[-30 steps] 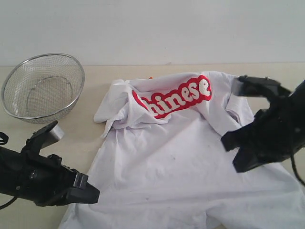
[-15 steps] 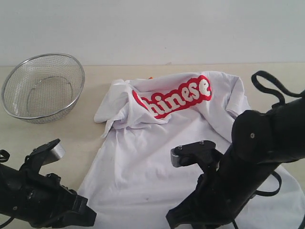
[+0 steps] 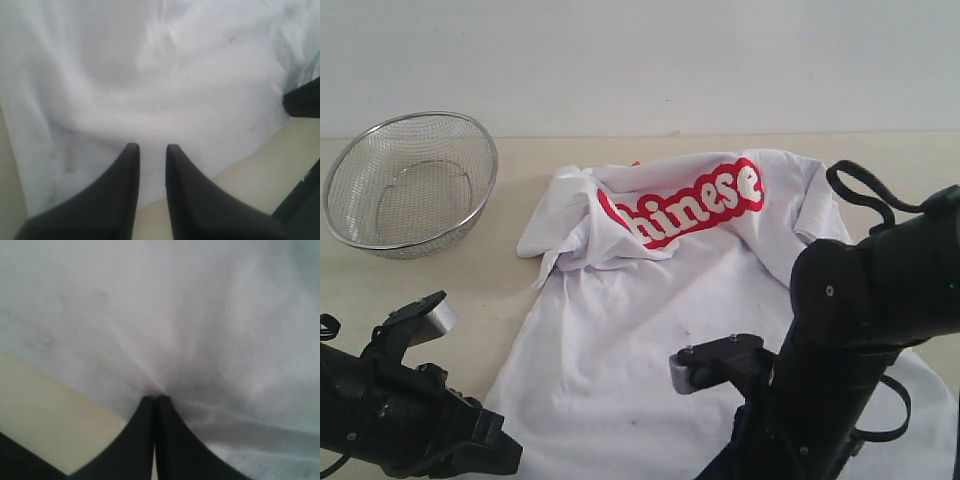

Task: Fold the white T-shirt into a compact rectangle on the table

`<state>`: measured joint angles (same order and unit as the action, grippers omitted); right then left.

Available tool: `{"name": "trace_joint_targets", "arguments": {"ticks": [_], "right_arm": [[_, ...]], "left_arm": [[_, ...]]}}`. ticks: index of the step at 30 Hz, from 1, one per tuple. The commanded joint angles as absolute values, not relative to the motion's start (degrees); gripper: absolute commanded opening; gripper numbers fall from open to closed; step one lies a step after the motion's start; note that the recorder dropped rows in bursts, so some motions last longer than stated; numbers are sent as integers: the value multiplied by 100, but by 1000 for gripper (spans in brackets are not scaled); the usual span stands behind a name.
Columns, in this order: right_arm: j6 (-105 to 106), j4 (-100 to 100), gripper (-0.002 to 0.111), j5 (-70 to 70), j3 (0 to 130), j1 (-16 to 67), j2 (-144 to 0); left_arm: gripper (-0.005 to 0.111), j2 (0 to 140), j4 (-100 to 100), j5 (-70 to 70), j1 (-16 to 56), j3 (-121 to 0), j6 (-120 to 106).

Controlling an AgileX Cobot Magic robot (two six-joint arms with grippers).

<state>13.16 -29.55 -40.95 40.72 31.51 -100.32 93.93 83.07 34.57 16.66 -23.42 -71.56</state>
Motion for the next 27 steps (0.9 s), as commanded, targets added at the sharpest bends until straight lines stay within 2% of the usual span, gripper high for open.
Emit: {"name": "trace_joint_targets", "arguments": {"ticks": [1, 6, 16, 27], "right_arm": [[1386, -2859, 0, -4503, 4000, 3456, -10120], [1360, -2859, 0, -4396, 4000, 3791, -10027], [1013, -2733, 0, -3955, 4000, 3788, -8741], [828, -2709, 0, -3605, 4011, 3766, -8300]], "left_arm": [[19, 9352, 8326, 3546, 1717, -2311, -7152], [19, 9352, 8311, 3670, 1717, -2311, -7195], [19, 8872, 8345, 3748, 1717, -2363, -7100], [19, 9962, 5767, 3768, 1717, -3624, -4742]]}}
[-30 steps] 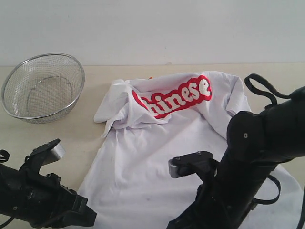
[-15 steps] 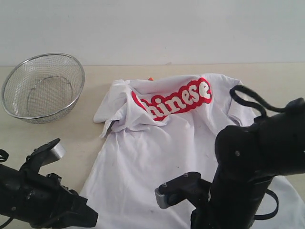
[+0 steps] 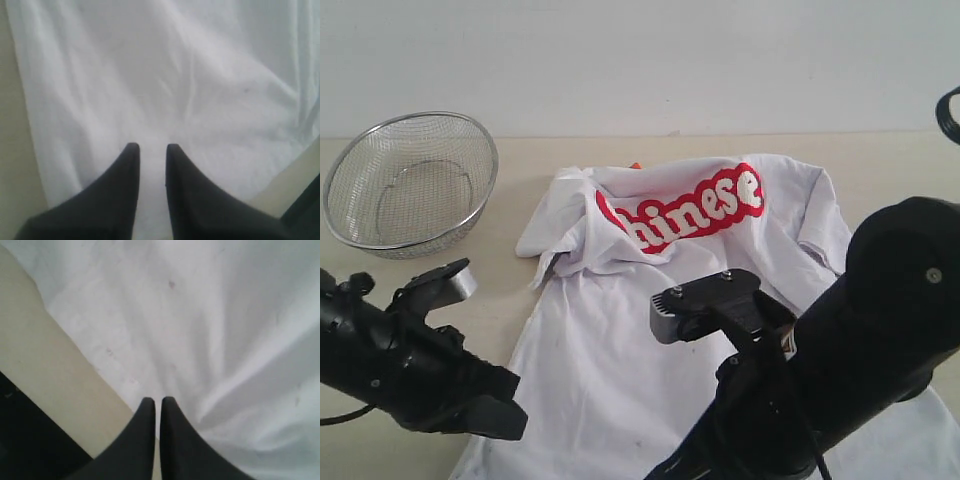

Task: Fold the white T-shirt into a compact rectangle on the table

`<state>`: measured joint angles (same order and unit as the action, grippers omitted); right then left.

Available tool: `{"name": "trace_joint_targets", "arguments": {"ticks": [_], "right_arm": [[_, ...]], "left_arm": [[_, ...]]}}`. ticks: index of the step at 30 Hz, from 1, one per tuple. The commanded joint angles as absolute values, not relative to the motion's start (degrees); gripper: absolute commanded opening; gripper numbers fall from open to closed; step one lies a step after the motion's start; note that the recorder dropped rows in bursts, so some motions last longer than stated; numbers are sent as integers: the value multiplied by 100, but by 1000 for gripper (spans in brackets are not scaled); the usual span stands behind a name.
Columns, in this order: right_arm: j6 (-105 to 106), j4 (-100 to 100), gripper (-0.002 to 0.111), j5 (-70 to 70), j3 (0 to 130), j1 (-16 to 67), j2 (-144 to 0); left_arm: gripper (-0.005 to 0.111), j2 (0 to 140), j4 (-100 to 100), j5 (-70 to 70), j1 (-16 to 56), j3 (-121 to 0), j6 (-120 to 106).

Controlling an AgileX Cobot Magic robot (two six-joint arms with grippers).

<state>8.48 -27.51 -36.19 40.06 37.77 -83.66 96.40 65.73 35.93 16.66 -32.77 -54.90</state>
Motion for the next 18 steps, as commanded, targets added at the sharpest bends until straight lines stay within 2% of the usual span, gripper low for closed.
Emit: {"name": "trace_joint_targets", "arguments": {"ticks": [1, 7, 18], "right_arm": [[813, -2709, 0, -3594, 4011, 3766, -8300], [825, -2709, 0, -3468, 4011, 3766, -8300], [911, -2709, 0, -3320, 4011, 3766, -8300]], "left_arm": [[19, 10041, 5498, 3800, 1717, -3682, -4533], [19, 10166, 4544, 3816, 1717, -3602, -3674], [19, 10166, 4507, 3778, 1717, -2902, -3555]]}}
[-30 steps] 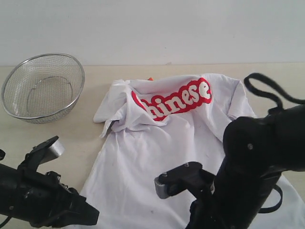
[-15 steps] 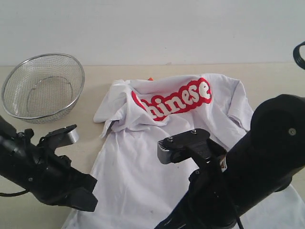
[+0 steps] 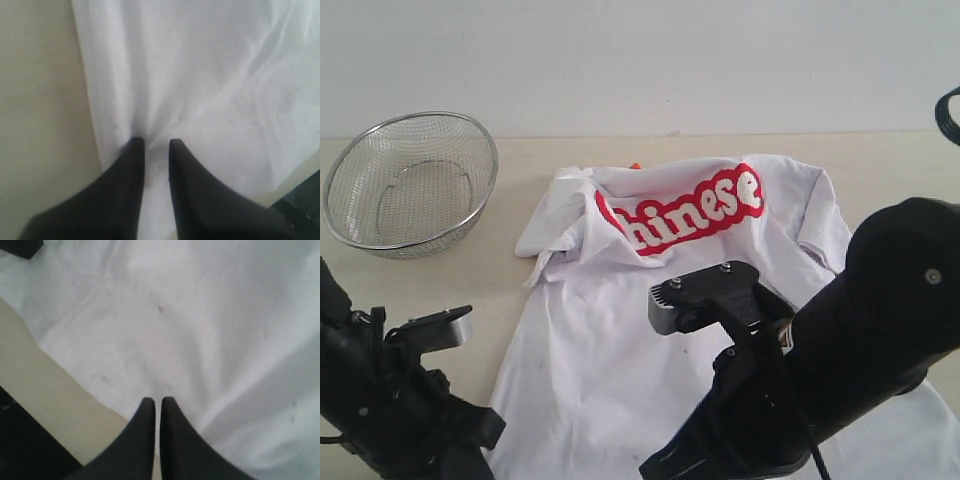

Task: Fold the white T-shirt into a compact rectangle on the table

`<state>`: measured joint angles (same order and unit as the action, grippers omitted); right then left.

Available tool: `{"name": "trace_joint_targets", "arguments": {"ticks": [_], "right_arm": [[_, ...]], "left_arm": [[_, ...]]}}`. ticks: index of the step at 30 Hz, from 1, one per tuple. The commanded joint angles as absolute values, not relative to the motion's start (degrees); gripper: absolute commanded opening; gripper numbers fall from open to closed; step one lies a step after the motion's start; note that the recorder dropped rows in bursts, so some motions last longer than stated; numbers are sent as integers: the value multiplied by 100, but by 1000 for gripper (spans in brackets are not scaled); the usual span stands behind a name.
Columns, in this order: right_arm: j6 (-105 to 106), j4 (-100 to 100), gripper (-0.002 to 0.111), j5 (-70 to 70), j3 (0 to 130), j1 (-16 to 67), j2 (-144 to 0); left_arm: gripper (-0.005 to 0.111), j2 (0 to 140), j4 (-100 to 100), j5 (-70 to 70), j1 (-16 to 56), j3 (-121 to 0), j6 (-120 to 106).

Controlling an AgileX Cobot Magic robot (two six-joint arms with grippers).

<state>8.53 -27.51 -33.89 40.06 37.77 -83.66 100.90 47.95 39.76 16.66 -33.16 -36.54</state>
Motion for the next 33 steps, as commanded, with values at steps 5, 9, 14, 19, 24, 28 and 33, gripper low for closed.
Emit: {"name": "trace_joint_targets", "arguments": {"ticks": [5, 9, 14, 19, 24, 28, 33], "right_arm": [[904, -2647, 0, -3226, 4011, 3766, -8300], [904, -2633, 0, -3059, 4011, 3766, -8300], [779, -2513, 0, -2942, 4032, 3550, -8300], [915, -2513, 0, -3242, 4186, 2822, -8300], [1095, -2497, 0, -3267, 4373, 2368, -8300], [1107, -2470, 0, -3124, 4961, 1771, -8401], [1200, -2470, 0, -3463, 6127, 744, -9378]], "left_arm": [[19, 10166, 4619, 3562, 1717, -2466, -3555], [19, 10152, 4871, 3645, 1845, -2372, -3705], [19, 9586, 5272, 3875, 2072, -2362, -3923], [19, 8534, 5309, 3947, 2072, -2372, -3790], [19, 7750, 5318, 3947, 2072, -2545, -3569], [19, 7546, 5318, 4041, 2072, -2709, -3529], [19, 7537, 5331, 4042, 2072, -2721, -3529]]}}
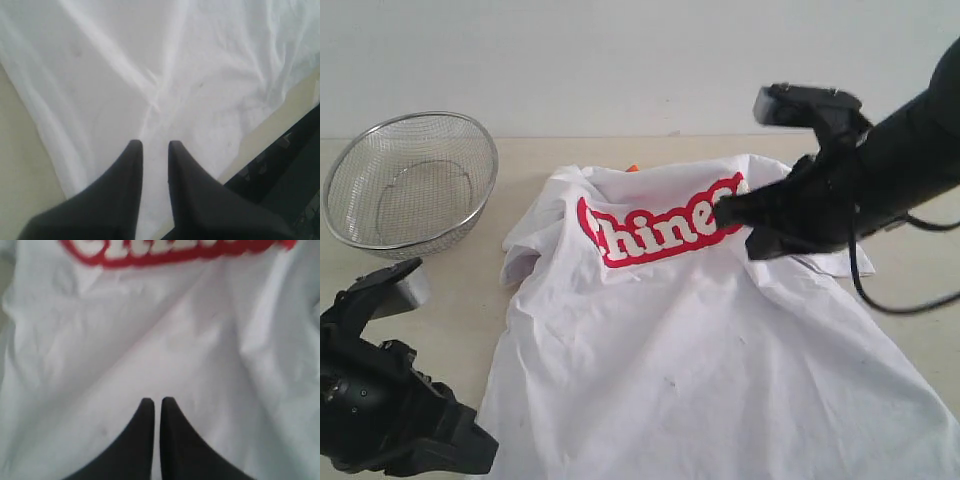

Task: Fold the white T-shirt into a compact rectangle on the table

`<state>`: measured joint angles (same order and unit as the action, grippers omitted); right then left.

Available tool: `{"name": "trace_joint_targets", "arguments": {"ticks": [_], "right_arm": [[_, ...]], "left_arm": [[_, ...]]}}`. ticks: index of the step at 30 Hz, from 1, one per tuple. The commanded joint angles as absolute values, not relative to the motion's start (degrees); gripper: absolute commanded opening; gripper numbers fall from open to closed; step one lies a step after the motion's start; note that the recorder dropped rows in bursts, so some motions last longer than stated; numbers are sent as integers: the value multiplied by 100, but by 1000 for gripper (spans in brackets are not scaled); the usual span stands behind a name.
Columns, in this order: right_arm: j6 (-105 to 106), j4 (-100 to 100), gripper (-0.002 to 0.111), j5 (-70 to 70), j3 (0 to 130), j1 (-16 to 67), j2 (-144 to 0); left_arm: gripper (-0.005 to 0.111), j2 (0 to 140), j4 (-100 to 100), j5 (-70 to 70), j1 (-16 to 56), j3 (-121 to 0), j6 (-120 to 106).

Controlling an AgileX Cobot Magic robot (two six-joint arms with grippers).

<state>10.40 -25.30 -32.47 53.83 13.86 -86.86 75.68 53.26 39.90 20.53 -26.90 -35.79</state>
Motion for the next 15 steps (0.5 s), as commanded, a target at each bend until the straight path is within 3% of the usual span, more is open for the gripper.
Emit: {"name": "trace_joint_targets", "arguments": {"ticks": [1, 9, 15], "right_arm": [[1200, -2470, 0, -3568, 6311, 611, -9582], [1237, -2455, 0, -4649, 7582, -162, -11049], [1356, -2443, 0, -4160, 7609, -151, -11210]], "left_arm": [[19, 7537, 5331, 4042, 2072, -2721, -3529], [19, 7537, 5340, 4171, 2072, -2721, -3555], [19, 7537, 5340, 3967, 2072, -2721, -3554]]}}
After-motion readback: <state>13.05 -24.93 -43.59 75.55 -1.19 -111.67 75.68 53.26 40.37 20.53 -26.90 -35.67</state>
